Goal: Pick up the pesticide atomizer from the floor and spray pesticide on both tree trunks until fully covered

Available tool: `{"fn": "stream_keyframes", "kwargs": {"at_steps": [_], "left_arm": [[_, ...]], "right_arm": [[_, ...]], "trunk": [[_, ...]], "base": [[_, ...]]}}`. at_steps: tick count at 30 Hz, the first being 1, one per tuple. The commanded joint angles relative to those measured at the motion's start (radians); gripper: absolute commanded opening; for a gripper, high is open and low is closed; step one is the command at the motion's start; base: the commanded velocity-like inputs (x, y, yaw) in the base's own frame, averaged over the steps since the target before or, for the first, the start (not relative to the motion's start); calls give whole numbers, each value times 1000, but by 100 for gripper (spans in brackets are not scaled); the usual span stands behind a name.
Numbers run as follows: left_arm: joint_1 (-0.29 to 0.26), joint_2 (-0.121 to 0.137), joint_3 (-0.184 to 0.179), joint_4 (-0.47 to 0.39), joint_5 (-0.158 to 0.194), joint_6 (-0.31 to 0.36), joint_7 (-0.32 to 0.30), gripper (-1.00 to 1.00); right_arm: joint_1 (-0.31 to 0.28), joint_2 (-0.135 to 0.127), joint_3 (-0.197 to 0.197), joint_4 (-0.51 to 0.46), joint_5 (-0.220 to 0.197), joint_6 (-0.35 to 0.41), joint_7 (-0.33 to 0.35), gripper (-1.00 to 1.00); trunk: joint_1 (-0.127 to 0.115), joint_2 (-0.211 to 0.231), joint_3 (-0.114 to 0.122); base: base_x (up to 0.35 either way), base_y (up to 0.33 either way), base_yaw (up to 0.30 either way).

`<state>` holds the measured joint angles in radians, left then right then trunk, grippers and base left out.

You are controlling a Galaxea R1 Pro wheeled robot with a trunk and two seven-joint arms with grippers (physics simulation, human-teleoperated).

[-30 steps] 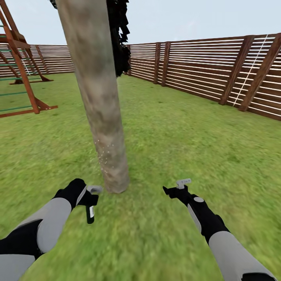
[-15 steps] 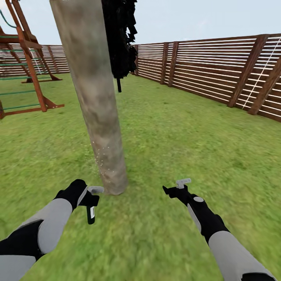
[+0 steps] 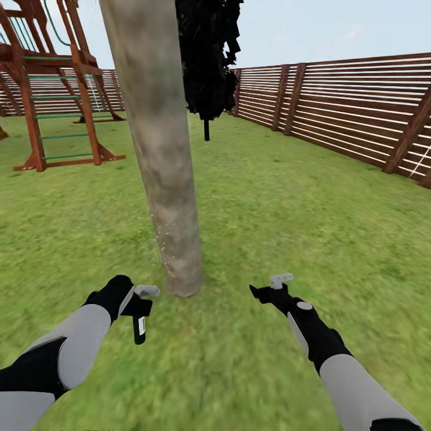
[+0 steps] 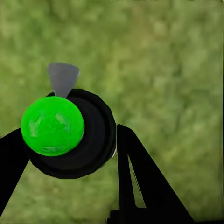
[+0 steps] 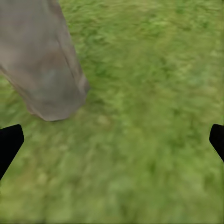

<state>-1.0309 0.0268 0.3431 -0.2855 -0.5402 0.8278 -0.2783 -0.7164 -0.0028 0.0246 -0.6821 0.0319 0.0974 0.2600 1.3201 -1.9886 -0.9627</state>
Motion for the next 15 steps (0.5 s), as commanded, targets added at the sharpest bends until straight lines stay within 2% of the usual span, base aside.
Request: {"fn": "stream_keyframes", "kwargs": {"at_steps": [1, 4, 9, 12, 15], "left_arm": [[-1, -1, 7, -1, -10, 4, -7, -100], [-1, -1, 7, -1, -10, 4, -7, -100], [-1, -2, 7, -1, -10, 3, -7, -100], [-1, -2, 7, -1, -10, 2, -7, -100], [-1, -2, 7, -1, -10, 2, -7, -100]], "right_arm": [[0, 0, 0, -2, 3, 5, 3, 100], [0, -1, 0, -3, 3, 5, 3, 100], [0, -1, -1, -4, 3, 5, 3, 100], [0, 0, -1, -4, 3, 5, 3, 100], [0, 0, -1, -4, 3, 5, 2, 100]], "trunk": [[0, 0, -1], [0, 0, -1], [0, 0, -1], [0, 0, -1], [0, 0, -1]], "base": [[110, -274, 92], [128, -256, 25], [24, -44, 1], [1, -196, 17], [0, -264, 229]]}}
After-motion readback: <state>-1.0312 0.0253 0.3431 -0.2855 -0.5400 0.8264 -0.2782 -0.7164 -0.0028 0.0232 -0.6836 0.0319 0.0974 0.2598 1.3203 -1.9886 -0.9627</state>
